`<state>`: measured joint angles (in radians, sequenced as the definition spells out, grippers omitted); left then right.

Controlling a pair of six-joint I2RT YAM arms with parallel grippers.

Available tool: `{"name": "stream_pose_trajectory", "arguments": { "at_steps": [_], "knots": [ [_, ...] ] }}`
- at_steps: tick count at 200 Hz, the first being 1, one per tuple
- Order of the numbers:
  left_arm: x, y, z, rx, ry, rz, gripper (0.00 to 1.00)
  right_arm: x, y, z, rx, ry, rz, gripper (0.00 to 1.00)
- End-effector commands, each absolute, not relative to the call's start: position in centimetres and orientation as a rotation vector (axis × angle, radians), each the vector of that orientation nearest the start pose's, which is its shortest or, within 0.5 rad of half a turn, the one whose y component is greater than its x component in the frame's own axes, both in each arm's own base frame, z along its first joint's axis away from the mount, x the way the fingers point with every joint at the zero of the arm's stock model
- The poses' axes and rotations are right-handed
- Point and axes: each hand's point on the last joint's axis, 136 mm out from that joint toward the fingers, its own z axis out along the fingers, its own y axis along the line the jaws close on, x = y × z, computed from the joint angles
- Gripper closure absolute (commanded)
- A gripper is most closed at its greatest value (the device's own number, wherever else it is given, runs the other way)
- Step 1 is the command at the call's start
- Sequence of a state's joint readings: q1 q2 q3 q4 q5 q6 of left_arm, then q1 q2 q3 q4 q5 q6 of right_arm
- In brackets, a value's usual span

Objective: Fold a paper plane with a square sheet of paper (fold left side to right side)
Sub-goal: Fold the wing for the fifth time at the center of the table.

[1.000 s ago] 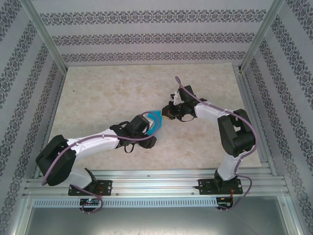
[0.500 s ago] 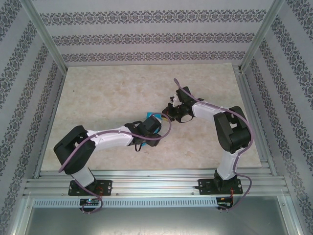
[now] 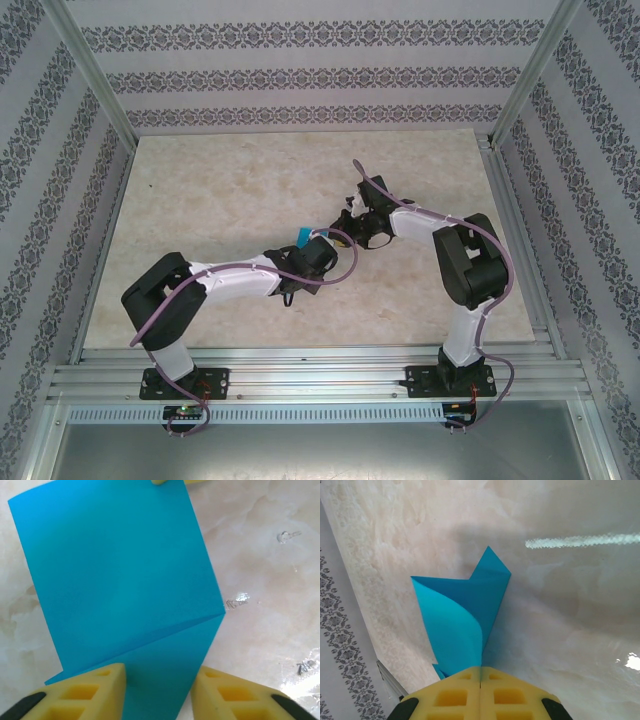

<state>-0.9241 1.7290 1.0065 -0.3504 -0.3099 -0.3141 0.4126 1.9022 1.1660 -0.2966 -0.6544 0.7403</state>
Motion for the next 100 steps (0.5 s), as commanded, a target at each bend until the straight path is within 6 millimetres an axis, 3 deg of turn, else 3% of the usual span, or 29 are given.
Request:
{"name": "stream_pose_trajectory", "arguments": {
  "at_steps": [1,29,55,100],
  "knots": [
    [28.3,-28.7,4.7,0.695,2.464,-0.008,0.67,36.0,27.6,6.0,0.201,2.811,1.2,1.0],
    [28.2,-28.9,4.5,0.695,2.471,-0.019,0.75,36.0,27.7,6.0,0.188,2.815,1.202,0.97],
    [28.1,-29.4,5.0,0.674,2.481,-0.101,0.84,35.8,27.4,6.4,0.142,2.814,1.177,0.88],
    [28.7,-29.5,6.6,0.577,2.508,-0.31,0.99,36.4,24.8,9.0,0.133,2.71,1.124,0.7]
  ]
}}
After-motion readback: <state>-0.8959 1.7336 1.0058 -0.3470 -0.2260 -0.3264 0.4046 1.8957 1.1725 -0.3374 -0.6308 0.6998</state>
